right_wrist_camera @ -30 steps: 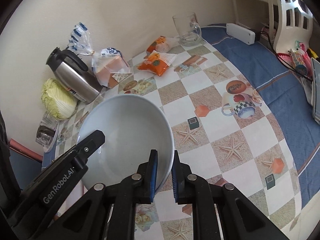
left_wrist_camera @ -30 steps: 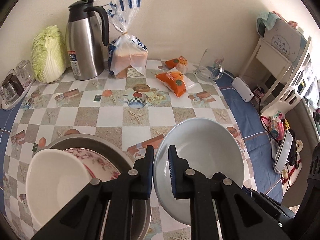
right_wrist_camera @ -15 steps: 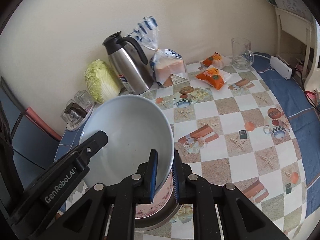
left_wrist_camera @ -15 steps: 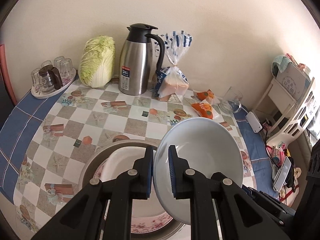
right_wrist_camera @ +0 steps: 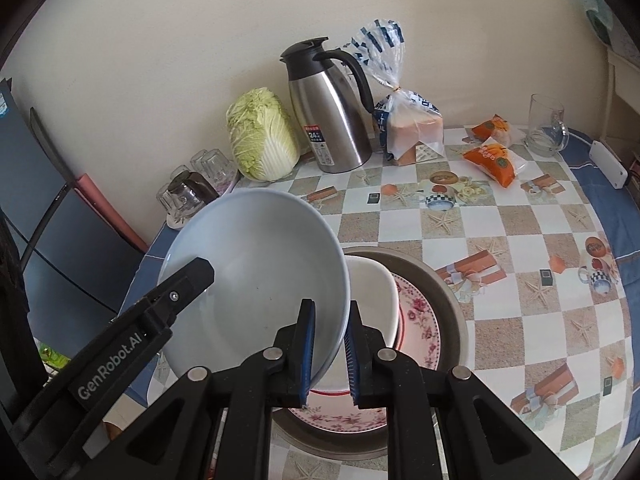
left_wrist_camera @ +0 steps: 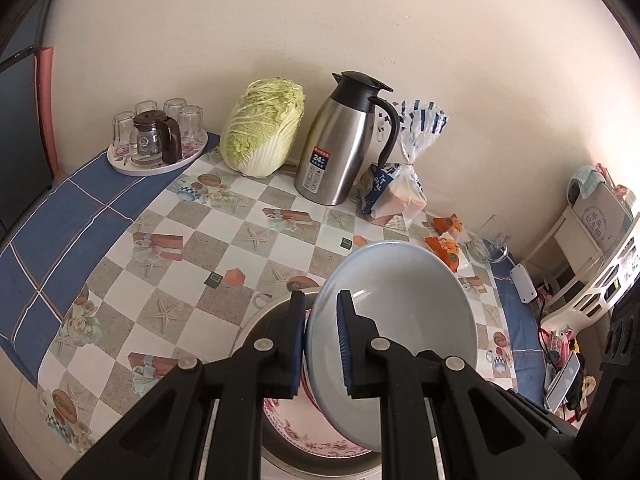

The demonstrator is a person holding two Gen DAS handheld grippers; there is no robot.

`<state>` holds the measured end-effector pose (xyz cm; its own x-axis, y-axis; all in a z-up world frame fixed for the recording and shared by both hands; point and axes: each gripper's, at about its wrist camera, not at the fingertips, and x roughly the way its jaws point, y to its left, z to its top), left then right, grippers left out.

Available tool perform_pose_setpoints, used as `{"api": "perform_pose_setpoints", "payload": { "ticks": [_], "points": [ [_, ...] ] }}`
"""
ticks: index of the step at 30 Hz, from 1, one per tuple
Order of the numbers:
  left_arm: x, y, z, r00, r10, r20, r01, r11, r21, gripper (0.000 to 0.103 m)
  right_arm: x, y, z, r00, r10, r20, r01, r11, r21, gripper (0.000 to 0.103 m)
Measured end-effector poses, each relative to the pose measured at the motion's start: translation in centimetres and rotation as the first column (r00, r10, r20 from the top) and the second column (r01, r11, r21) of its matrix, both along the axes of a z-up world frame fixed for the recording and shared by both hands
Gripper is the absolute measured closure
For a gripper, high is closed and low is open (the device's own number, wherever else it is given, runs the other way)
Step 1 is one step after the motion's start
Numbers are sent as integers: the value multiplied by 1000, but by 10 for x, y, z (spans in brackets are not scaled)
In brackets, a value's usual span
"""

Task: Organize plates and bowls
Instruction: 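Lift the round white bowl with both grippers and lower it onto the stacked bowls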

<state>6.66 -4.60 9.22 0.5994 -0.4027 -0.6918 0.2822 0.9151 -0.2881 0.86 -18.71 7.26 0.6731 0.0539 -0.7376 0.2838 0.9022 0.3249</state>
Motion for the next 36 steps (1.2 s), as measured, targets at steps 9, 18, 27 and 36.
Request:
{"api": "perform_pose_setpoints", "payload": {
  "ticks": [9,18,27,36],
  "points": [
    [9,13,-12,999,6,-51,-8,999,-54,88,10,15,-9,999,16,-35,-17,1000,-20,87],
    [8,-5,-19,996,-51,-75,47,997,-59,88,8,1,-13,998,-25,-55,23,999,-37,87],
    [8,-18,-29,994,-67,-90,63,997,-46,88,7,-13,-19,995,-60,-77,56,997,-50,87],
    [11,-21,-37,992,-69,-106,64,997,-45,88,10,-16,-29,993,-67,-100,62,997,-51,86]
  ]
}}
